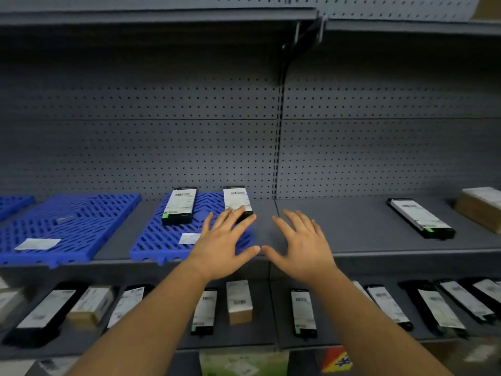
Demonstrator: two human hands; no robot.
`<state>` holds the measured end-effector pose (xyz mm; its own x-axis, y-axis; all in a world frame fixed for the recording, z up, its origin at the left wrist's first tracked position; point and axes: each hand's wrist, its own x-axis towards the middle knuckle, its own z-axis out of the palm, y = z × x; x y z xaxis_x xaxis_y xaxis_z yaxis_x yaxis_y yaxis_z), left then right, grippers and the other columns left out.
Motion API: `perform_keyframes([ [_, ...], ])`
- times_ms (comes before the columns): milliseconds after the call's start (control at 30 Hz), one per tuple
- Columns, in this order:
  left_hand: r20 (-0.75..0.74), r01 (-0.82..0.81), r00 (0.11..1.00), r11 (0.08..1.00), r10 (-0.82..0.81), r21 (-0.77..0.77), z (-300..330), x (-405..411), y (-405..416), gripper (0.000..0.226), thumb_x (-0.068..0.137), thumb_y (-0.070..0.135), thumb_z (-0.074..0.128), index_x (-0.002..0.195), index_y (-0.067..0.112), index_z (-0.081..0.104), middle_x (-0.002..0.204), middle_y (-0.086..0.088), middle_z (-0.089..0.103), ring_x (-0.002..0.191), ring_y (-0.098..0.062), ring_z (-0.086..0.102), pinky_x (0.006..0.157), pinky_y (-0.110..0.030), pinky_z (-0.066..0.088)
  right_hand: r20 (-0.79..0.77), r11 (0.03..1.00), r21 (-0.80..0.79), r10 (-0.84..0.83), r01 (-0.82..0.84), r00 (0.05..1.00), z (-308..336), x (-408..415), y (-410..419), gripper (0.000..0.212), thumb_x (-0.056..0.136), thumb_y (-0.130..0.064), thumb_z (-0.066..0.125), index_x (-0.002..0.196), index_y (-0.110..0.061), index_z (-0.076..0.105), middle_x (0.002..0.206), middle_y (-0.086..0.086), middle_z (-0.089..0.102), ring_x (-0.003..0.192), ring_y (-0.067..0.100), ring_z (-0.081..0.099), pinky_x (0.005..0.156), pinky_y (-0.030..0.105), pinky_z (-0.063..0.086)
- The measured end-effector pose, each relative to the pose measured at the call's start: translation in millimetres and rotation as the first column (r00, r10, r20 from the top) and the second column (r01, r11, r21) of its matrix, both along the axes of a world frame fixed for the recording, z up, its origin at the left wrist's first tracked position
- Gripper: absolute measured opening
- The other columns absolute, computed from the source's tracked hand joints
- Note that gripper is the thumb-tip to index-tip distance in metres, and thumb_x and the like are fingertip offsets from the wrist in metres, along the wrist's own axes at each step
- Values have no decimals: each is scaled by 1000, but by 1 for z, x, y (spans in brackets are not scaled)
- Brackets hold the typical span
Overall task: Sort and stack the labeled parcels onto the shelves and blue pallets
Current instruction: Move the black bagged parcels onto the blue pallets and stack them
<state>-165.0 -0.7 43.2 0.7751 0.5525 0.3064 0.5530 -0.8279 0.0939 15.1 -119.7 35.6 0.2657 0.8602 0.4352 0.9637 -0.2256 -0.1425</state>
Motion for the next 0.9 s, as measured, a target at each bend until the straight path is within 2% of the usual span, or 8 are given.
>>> perform_keyframes([
  [200, 46, -38, 998, 999, 39, -10, -2, 25, -55, 74, 85, 77, 24, 150, 45, 9, 161, 12, 4, 148, -15, -2, 118, -51, -1, 2, 998, 40, 48, -48, 999, 2, 32, -51, 81, 80, -76, 35, 144, -26, 41, 152, 3, 36, 142, 27, 27, 114, 53, 25],
  [367, 19, -51, 999, 998, 51, -34, -1, 48, -85, 78, 81, 79, 17, 150, 44, 6, 160, 12, 6, 147, -15, 4, 117, -49, 9, -45, 997, 57, 49, -47, 998, -3, 56, -79, 80, 80, -74, 33, 145, -27, 40, 153, 2, 35, 143, 26, 25, 115, 52, 24],
  [567, 15, 54, 998, 998, -53, -44, -7, 96, -99, 78, 81, 78, 17, 150, 44, 8, 160, 11, 12, 145, -15, 9, 115, -45, 12, -85, 999, -11, -42, 41, 995, -15, 93, -106, 80, 81, -73, 31, 149, -31, 29, 157, -1, 26, 146, 22, 16, 118, 46, 18],
  [767, 42, 209, 978, 977, -207, -52, -13, 165, -91, 79, 81, 78, 17, 151, 42, 13, 160, 9, 16, 146, -18, 12, 117, -46, 12, -80, 981, -63, -186, 182, 979, -8, 138, -130, 75, 86, -67, 41, 150, -29, 29, 157, -1, 26, 146, 21, 16, 119, 44, 17],
  [900, 17, 270, 963, 961, -270, -54, -20, 206, -94, 84, 78, 84, 8, 151, 42, 9, 161, 9, 11, 147, -16, 6, 118, -50, 7, -51, 960, -97, -270, 265, 961, -7, 167, -145, 79, 82, -72, 32, 149, -31, 29, 157, -3, 25, 146, 21, 15, 118, 45, 18],
])
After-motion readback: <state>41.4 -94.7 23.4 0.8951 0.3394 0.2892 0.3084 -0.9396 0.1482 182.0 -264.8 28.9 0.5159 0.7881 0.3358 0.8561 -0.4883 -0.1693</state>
